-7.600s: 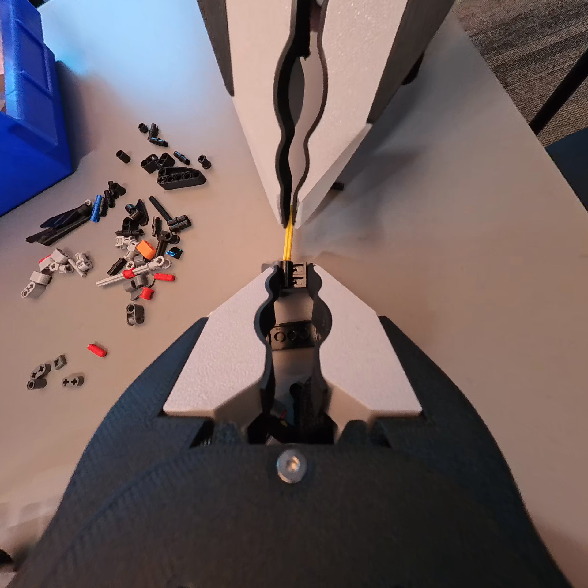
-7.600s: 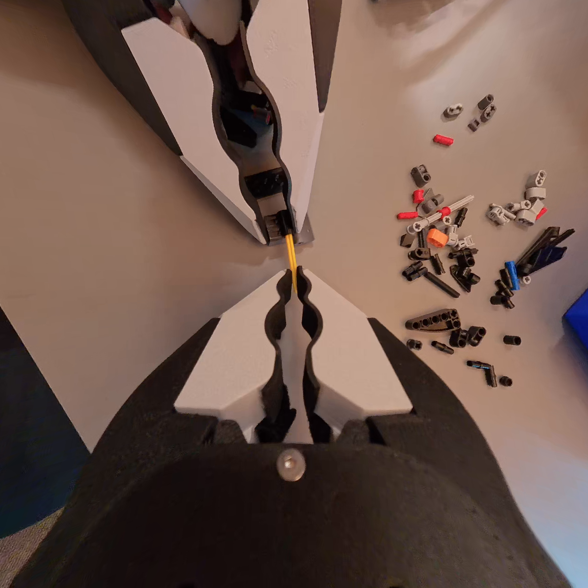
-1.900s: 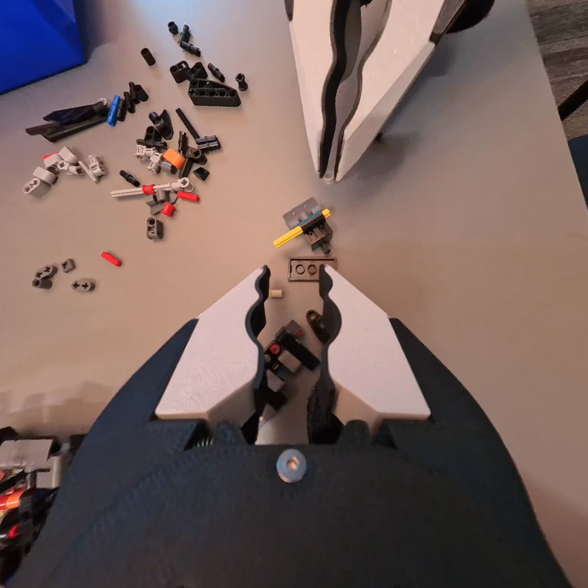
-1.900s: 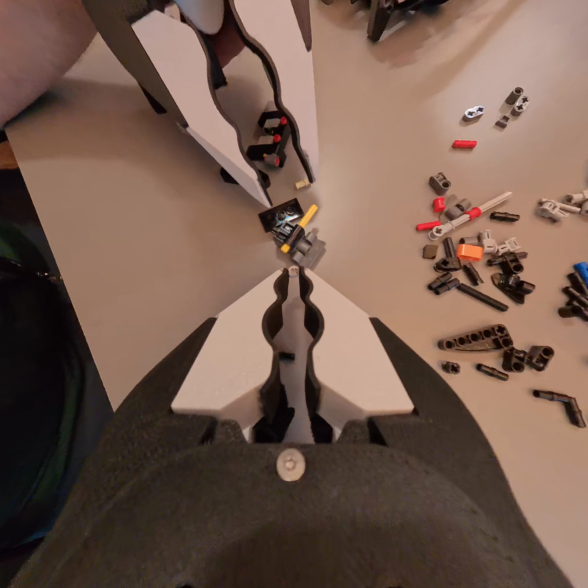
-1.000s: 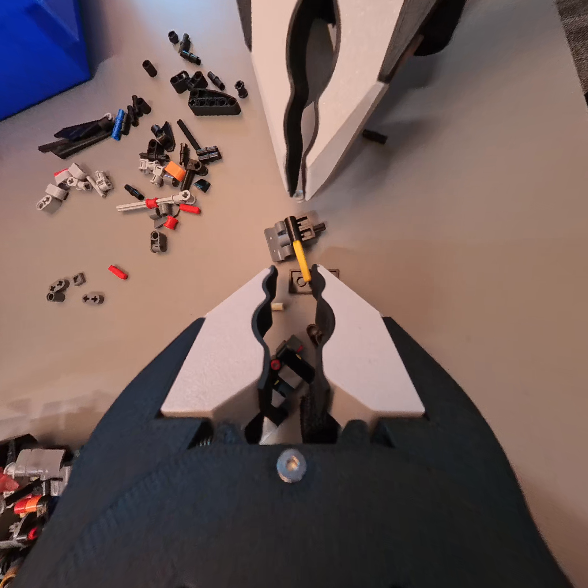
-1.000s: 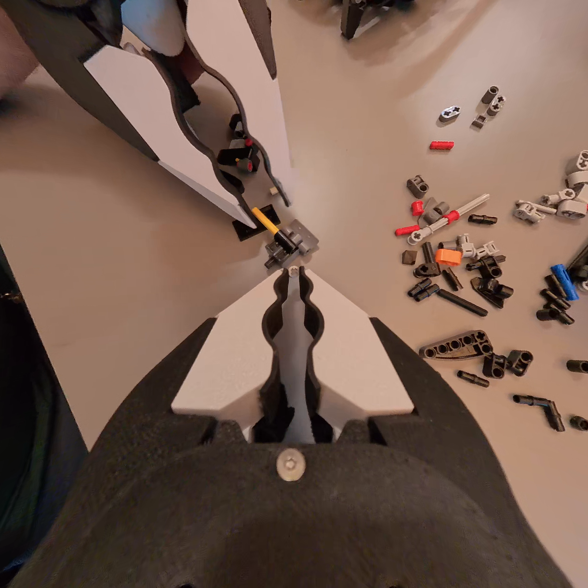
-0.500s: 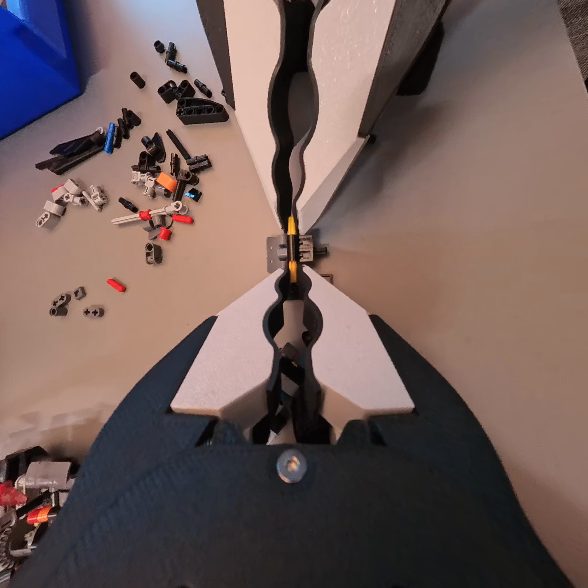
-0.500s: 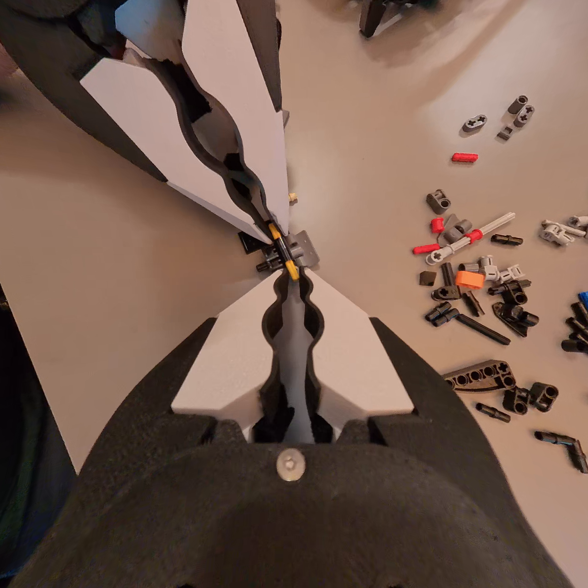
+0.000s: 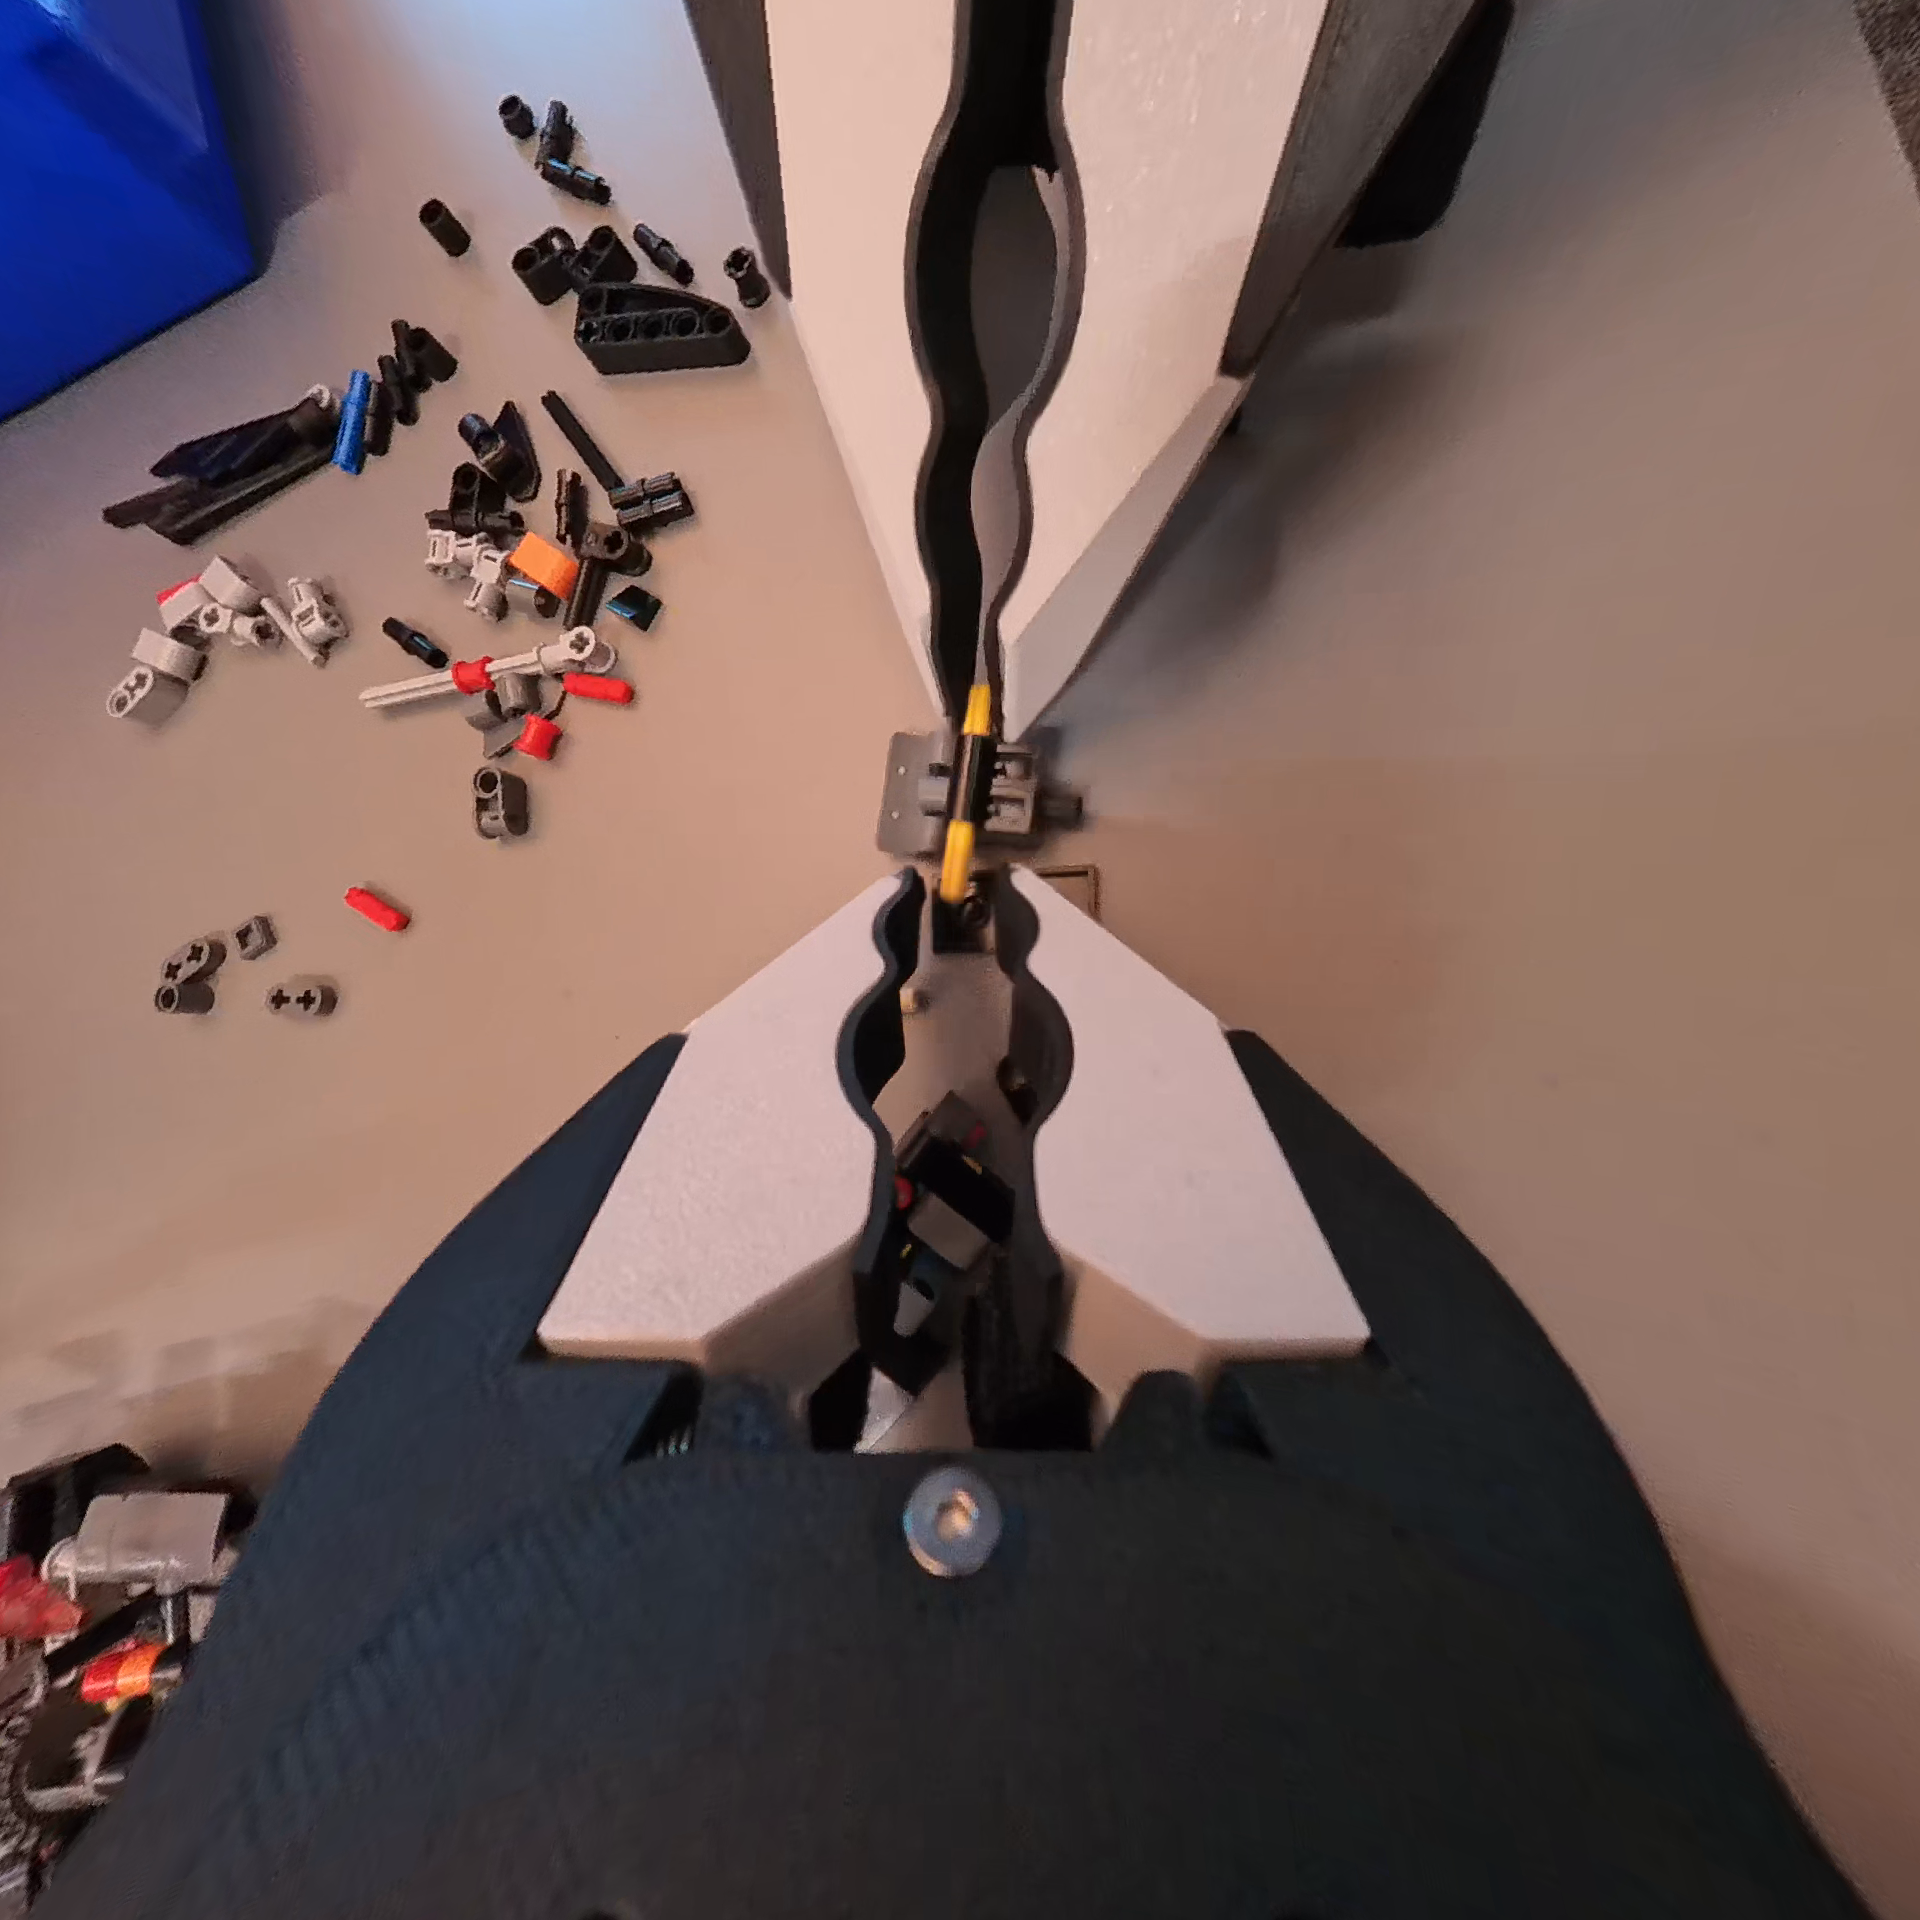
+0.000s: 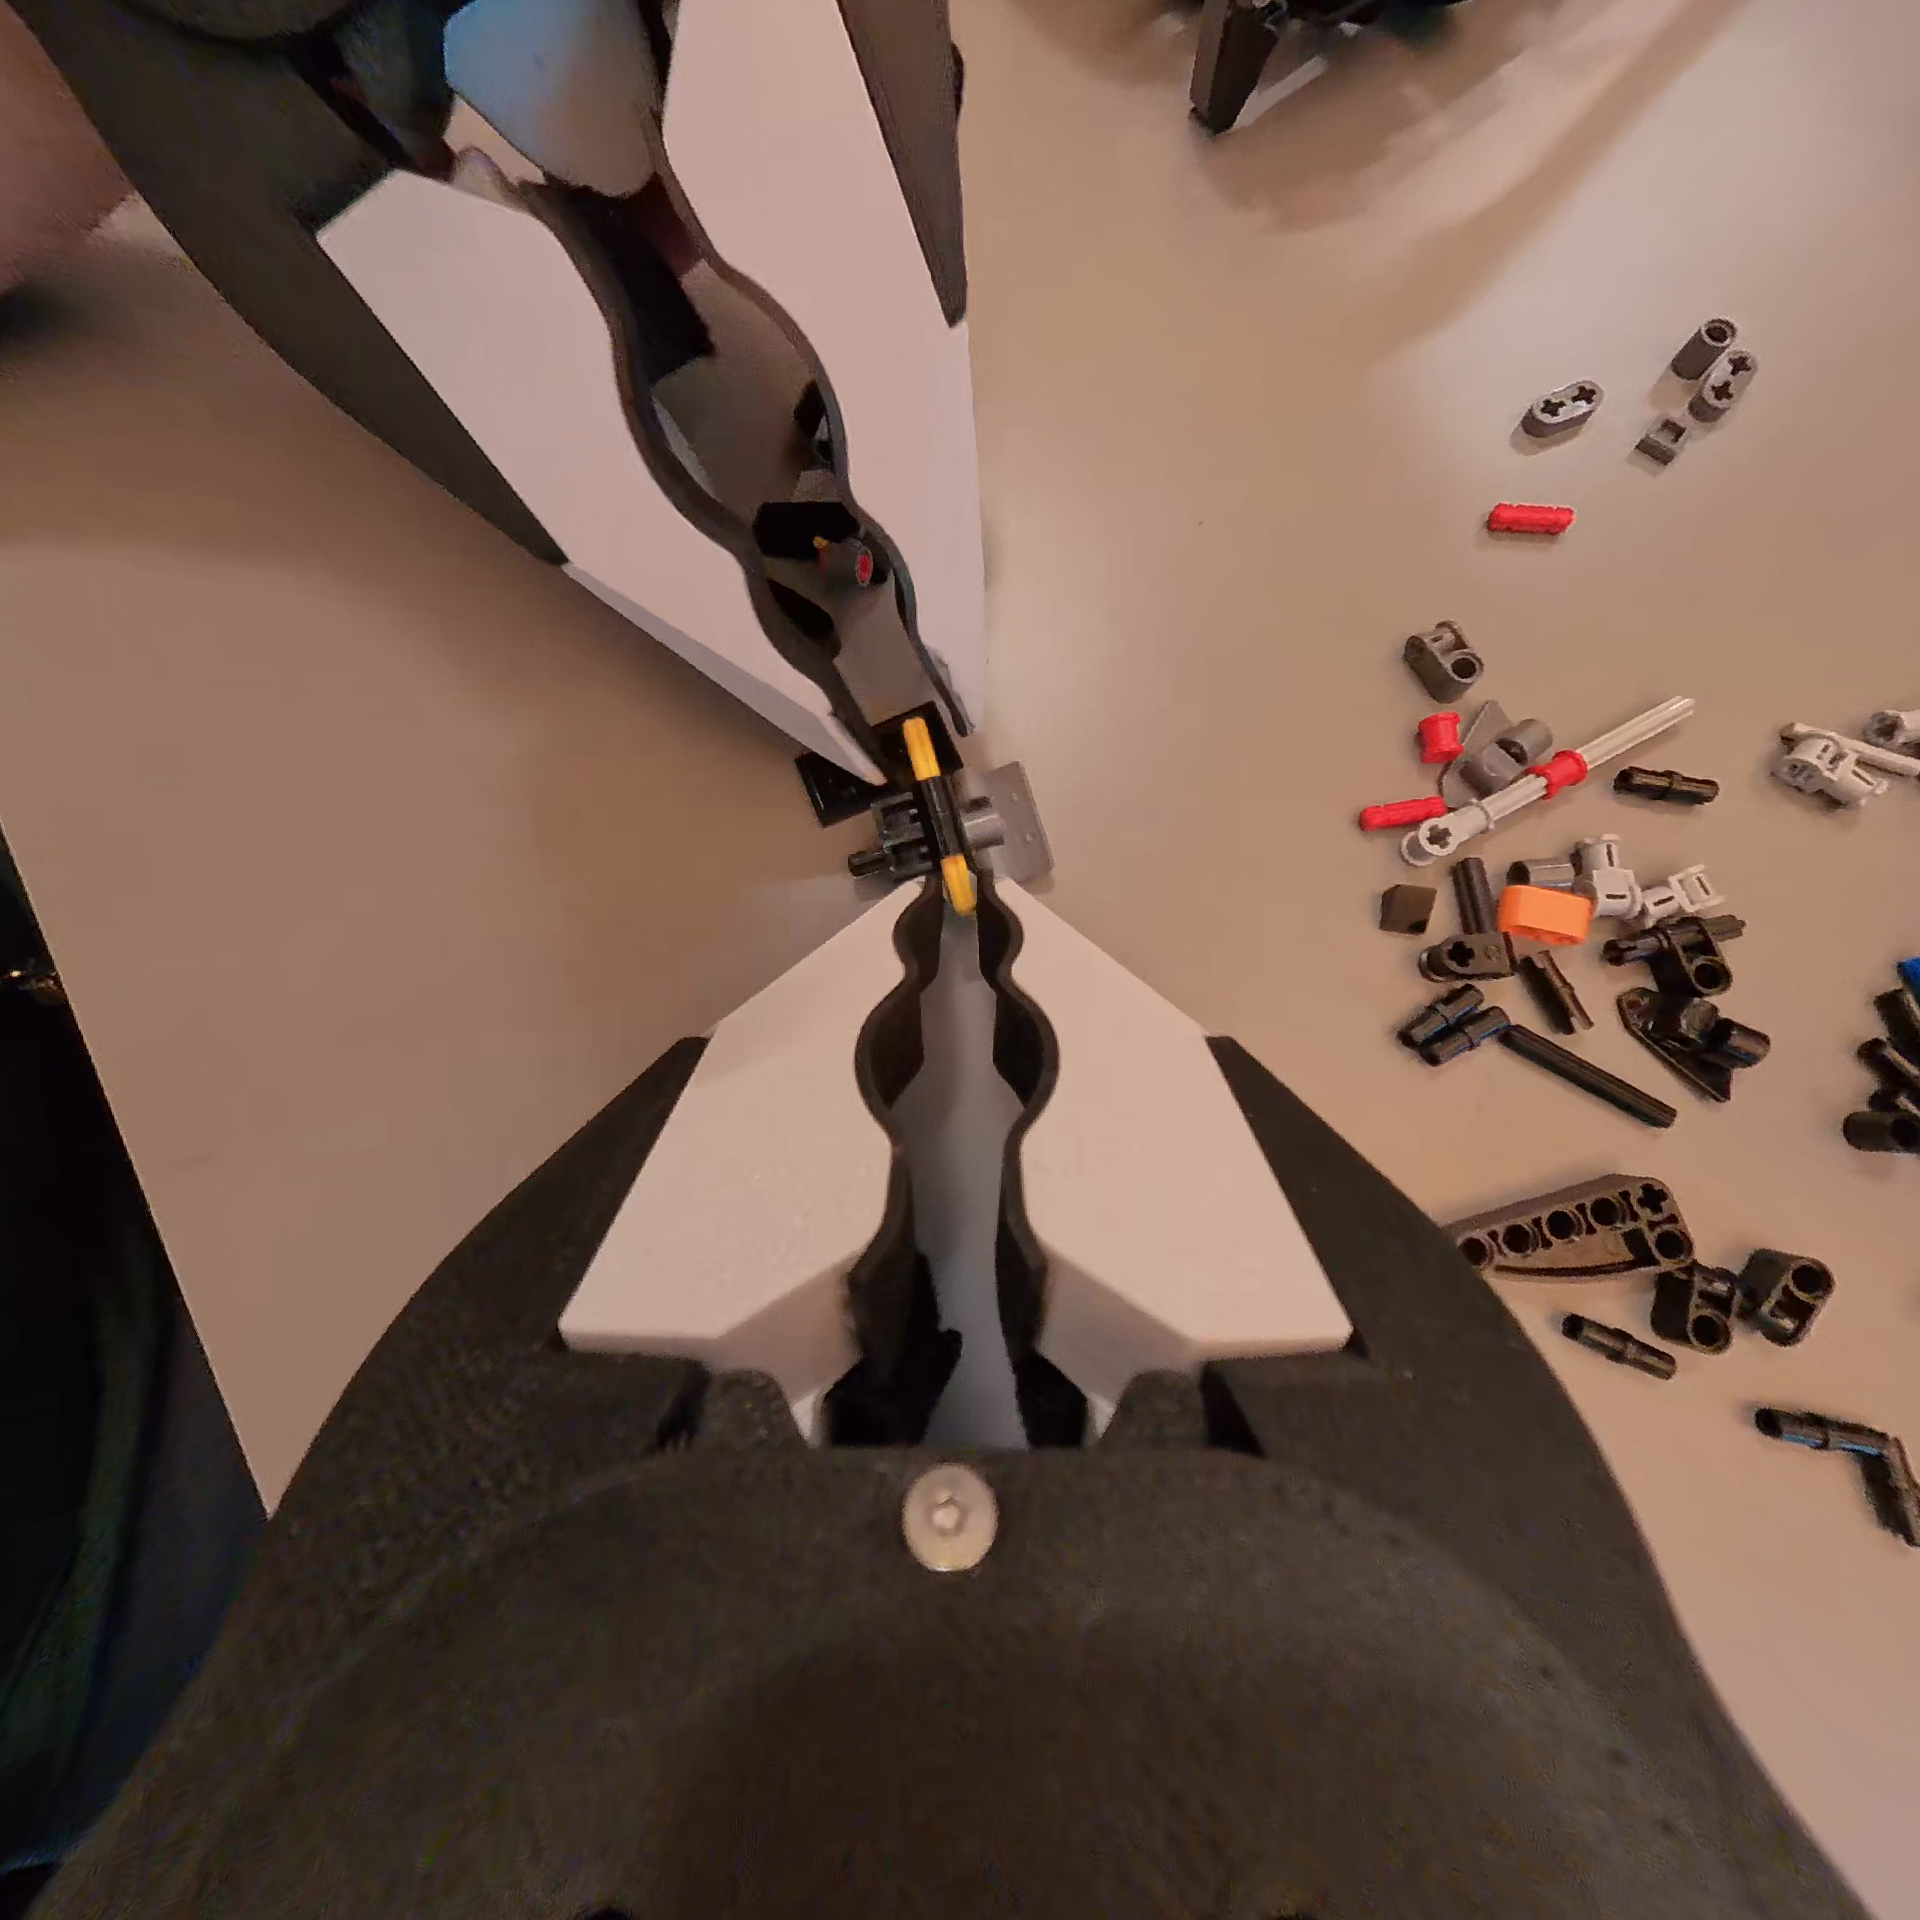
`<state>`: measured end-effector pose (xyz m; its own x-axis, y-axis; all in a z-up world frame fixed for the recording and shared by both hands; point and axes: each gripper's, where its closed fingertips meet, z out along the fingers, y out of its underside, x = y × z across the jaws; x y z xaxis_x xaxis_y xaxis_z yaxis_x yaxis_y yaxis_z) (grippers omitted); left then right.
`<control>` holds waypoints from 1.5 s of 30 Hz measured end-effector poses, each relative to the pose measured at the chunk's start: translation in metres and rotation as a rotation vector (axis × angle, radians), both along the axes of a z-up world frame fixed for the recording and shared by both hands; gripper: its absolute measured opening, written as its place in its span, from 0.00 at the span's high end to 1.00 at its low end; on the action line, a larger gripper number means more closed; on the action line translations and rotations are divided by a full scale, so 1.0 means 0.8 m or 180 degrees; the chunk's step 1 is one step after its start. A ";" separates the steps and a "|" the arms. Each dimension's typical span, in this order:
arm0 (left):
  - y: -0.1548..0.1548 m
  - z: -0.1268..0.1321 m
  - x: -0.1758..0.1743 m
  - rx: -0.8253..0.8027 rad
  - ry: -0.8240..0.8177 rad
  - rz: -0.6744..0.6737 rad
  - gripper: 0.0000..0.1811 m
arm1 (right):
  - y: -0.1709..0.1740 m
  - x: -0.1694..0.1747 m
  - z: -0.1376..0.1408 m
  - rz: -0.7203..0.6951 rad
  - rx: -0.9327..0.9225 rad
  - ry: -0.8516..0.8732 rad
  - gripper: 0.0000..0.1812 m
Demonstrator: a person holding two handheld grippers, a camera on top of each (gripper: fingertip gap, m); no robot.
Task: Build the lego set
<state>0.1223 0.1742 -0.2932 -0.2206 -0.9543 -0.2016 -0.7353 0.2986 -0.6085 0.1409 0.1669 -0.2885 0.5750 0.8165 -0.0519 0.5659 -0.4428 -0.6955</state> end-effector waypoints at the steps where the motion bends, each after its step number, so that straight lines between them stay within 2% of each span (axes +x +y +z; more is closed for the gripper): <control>1: -0.002 0.000 0.001 -0.0016 -0.0003 -0.0019 0.94 | 0.000 -0.002 0.000 0.0012 0.0005 -0.0003 0.97; 6: 0.000 0.002 -0.001 -0.0018 -0.0016 0.0003 0.92 | -0.002 -0.003 0.004 0.0022 0.0023 0.0006 0.97; 19: -0.006 0.003 0.004 -0.0090 -0.0052 -0.0069 0.96 | -0.006 0.005 0.006 -0.0067 0.0034 -0.0005 0.97; 22: -0.008 -0.002 -0.001 -0.0007 0.0084 -0.0072 0.95 | -0.006 0.009 0.009 -0.0099 0.0069 -0.0008 0.97; 25: -0.021 0.004 0.003 -0.0187 0.0003 -0.0158 0.91 | -0.008 0.011 0.010 -0.0119 0.0060 0.0023 0.97; 29: -0.020 -0.002 -0.002 -0.0140 0.0071 -0.0155 0.91 | -0.010 0.012 0.008 -0.0112 0.0063 0.0000 0.97; 33: -0.015 0.005 -0.003 -0.0181 -0.0026 -0.0130 0.91 | -0.010 0.010 0.006 -0.0126 0.0042 0.0041 0.97; 45: -0.015 0.003 0.002 -0.0070 -0.0030 -0.0168 0.95 | -0.008 0.005 0.004 -0.0102 0.0075 0.0015 0.97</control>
